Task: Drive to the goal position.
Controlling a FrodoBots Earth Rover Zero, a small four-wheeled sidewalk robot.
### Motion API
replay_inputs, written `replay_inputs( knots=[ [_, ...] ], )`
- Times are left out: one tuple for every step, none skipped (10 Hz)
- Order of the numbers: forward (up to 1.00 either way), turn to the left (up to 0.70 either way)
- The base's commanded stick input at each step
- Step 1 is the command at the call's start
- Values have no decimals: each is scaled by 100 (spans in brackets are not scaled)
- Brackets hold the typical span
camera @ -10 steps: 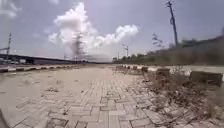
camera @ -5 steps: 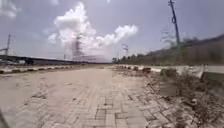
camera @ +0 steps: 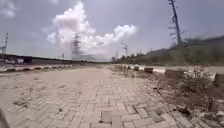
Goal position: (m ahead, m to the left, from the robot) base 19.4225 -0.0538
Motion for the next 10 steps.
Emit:
replay_inputs(
  knots=[
    [100,40],
    [100,40],
    [100,40],
    [100,40],
    [100,40],
    [100,15],
    [100,0],
    [100,0],
    [100,0],
    [100,0]
  ],
)
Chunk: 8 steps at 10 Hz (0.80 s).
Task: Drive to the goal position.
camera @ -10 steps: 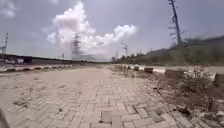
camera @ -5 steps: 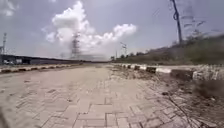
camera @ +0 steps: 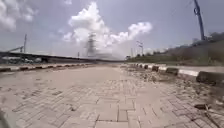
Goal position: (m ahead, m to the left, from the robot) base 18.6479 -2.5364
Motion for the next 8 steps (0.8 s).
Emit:
replay_inputs(
  knots=[
    [100,0],
    [100,0],
    [100,0],
    [100,0],
    [100,0],
    [100,0],
    [100,0],
    [100,0]
  ],
)
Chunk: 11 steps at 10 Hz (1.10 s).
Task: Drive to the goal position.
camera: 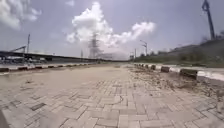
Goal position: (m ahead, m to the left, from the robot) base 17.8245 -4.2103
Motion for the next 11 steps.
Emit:
replay_inputs(
  knots=[
    [100,0],
    [100,0],
    [100,0],
    [100,0],
    [100,0],
    [100,0],
    [100,0],
    [100,0],
    [100,0],
    [100,0],
    [100,0]
  ],
)
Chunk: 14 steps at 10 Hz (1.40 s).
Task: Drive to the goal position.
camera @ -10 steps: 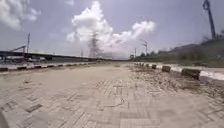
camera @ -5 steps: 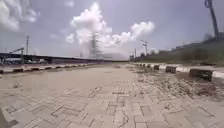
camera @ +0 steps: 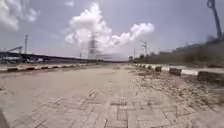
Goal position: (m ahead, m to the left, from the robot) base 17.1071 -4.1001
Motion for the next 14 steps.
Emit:
replay_inputs(
  knots=[
    [100,0],
    [100,0],
    [100,0],
    [100,0],
    [100,0],
    [100,0],
    [100,0],
    [100,0],
    [100,0],
    [100,0],
    [100,0],
    [100,0],
    [100,0],
    [100,0]
  ],
)
